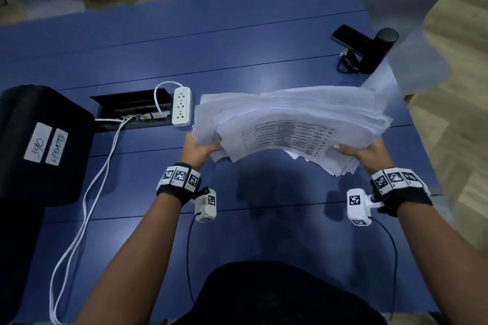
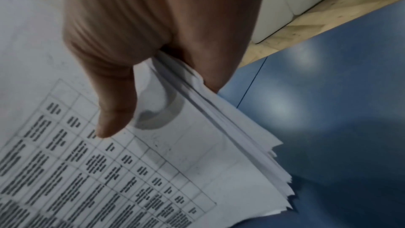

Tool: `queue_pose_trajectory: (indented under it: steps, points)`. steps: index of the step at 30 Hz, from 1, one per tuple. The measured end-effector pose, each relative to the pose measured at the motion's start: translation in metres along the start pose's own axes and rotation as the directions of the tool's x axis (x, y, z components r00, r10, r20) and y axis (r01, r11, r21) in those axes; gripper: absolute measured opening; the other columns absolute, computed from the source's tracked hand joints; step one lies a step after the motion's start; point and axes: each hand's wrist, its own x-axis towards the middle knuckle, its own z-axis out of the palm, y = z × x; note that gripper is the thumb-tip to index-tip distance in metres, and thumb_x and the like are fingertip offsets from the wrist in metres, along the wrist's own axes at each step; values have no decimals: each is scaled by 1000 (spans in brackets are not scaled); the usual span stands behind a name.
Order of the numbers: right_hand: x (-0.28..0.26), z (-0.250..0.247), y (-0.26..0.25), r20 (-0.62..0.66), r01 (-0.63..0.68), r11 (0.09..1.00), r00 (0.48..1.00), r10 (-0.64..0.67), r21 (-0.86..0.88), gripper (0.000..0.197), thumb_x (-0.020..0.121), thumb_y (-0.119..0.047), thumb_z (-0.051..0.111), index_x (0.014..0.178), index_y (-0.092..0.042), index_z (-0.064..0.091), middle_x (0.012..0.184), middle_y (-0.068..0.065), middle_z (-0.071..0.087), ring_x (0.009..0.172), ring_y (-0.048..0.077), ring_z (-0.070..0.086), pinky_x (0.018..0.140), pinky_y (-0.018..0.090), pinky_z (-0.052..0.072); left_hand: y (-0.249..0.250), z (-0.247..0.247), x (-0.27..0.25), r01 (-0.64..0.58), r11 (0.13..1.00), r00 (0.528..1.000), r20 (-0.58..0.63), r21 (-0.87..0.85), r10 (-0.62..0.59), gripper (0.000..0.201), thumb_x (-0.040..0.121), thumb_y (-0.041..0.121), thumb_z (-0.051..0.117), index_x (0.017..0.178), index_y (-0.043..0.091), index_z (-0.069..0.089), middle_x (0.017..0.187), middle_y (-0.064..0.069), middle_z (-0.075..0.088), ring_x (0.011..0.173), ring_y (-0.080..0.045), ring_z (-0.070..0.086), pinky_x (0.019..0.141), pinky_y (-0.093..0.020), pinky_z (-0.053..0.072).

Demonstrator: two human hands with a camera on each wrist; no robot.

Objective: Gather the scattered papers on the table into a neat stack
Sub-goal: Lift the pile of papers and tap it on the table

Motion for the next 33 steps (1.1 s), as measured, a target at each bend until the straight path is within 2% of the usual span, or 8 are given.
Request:
queue_pose_trajectory:
  steps: [6,11,16,21,26,29,31,33]
  points:
    - [2,-1,-13,-26,7,999,1000,-6,45,54,47,-7,85,98,-16,67,91,-11,76,87,7,71,82,25,58,-5,-8,-2,19,990,999,-27,-136,-23,23,69,0,70,82,17,76,84,1,76,78,-17,71,72,-34,58]
    - [7,-1,-15,-43,23,999,999,-22,28,56,54,-1,83,104,-17,65,93,-11,75,91,7,69,85,26,57,-11,-6,3,24,997,997,-67,-71,-29,12,86,4,65,93,14,69,85,5,76,81,-13,71,80,-37,53]
    - [6,11,-28,-74,56,998,996,-56,1,40,58,-12,83,94,-21,67,85,-17,75,84,1,70,76,17,55,-7,2,5,9,970,993,-116,-243,-39,13,93,12,60,96,13,72,98,-5,74,97,-26,67,90,-45,53]
    - [6,9,-26,-69,94,995,993,-91,34,42,73,12,73,96,-23,68,91,-12,75,91,7,70,85,23,56,-8,4,0,31,906,986,-137,-423,-98,31,100,10,45,93,17,74,94,-2,75,85,-20,71,83,-42,57]
    - [2,8,-3,17,31,995,999,-29,-92,52,74,10,73,120,-10,56,101,-11,68,86,-9,66,88,23,52,-22,9,-1,113,992,975,-188,-56,-122,22,94,5,57,111,-6,63,74,11,73,73,-14,68,69,-30,55]
    - [2,5,-1,9,35,995,999,-34,-96,51,73,13,72,114,-13,59,95,-15,72,87,-7,67,80,14,53,-12,1,-1,88,994,987,-143,60,-79,10,90,-3,59,97,-3,66,64,16,71,60,2,65,59,-20,52]
    - [2,7,-6,7,48,993,999,-48,-109,50,72,11,74,107,-22,61,95,-14,71,88,-7,67,79,13,53,-3,0,-2,53,997,989,-143,61,-44,7,89,-1,62,93,1,67,70,13,73,62,1,66,63,-26,53]
    - [2,10,-10,15,58,993,998,-56,-105,50,73,10,75,105,-25,60,102,-10,67,87,-8,67,78,11,53,5,1,-2,3,998,984,-180,58,8,20,91,7,61,111,2,64,94,5,73,81,-3,68,77,-29,57]
